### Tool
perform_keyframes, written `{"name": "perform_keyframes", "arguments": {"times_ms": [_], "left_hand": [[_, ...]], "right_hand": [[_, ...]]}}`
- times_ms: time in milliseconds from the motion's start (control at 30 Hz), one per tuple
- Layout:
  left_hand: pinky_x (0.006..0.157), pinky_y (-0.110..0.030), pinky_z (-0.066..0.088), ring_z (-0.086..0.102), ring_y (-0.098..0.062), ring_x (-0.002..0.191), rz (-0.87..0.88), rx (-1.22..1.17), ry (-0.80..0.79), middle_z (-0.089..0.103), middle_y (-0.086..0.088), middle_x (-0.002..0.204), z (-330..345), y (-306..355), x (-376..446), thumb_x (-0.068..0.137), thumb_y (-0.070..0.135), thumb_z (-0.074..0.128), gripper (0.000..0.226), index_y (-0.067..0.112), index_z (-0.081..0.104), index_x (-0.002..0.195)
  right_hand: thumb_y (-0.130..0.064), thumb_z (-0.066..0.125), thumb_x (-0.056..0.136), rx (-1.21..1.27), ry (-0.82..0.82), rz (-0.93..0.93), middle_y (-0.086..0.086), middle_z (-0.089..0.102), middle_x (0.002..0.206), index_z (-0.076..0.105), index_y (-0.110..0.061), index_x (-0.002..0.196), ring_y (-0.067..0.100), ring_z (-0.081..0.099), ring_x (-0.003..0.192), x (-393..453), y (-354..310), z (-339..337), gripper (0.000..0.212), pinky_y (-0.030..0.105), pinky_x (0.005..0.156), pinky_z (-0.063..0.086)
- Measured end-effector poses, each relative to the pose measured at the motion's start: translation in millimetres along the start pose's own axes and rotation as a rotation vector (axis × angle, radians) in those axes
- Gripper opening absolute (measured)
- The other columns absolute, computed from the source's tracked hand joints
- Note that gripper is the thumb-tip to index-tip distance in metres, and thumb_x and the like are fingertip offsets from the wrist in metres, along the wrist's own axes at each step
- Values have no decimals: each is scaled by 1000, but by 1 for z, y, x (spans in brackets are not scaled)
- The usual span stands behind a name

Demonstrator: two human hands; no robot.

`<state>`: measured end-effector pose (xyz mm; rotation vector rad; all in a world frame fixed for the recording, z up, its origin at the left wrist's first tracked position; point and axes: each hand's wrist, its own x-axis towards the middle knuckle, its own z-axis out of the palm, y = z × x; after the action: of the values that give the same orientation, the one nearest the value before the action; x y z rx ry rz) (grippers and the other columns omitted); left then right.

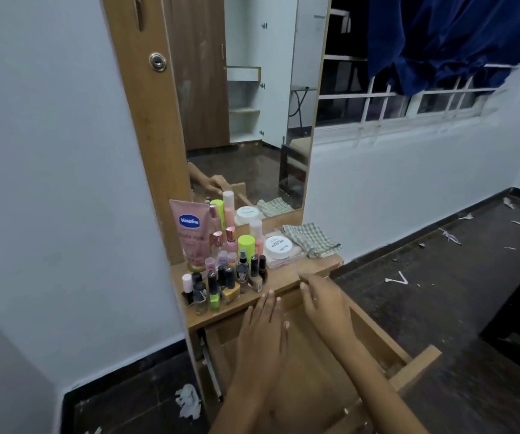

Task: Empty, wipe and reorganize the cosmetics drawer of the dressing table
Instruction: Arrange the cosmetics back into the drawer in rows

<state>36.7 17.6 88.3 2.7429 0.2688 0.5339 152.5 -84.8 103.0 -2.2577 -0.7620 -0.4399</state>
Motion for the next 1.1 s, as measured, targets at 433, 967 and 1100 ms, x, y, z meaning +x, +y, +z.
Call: {"name": "perform_keyframes", "arguments": {"times_ms": [433, 967, 1100], "left_hand": [[86, -37, 51, 63, -22, 99, -242, -78, 434, 69, -6, 105, -57, -50, -76, 90, 7, 62, 20, 6, 70, 108], [86, -41, 50, 57, -33, 110, -279, 251, 412, 59, -18, 120, -73, -78, -16, 78, 17, 78, 57, 21, 58, 132], [80, -40, 50, 58, -32, 105, -296, 279, 453, 61, -15, 116, -70, -80, -10, 72, 20, 83, 45, 22, 70, 115]], "right_hand": [[-12, 58, 93, 332, 23, -52, -5, 74, 95, 68, -15, 113, 10, 69, 83, -69, -98, 52, 23, 28, 70, 56], [-7, 64, 89, 357, 130, -117, -3, 69, 85, 67, -10, 110, 4, 63, 70, -71, -91, 68, 22, 17, 57, 51], [-8, 65, 89, 346, 126, -128, -4, 69, 87, 66, -9, 110, 4, 62, 67, -72, -91, 70, 22, 18, 55, 50]]}}
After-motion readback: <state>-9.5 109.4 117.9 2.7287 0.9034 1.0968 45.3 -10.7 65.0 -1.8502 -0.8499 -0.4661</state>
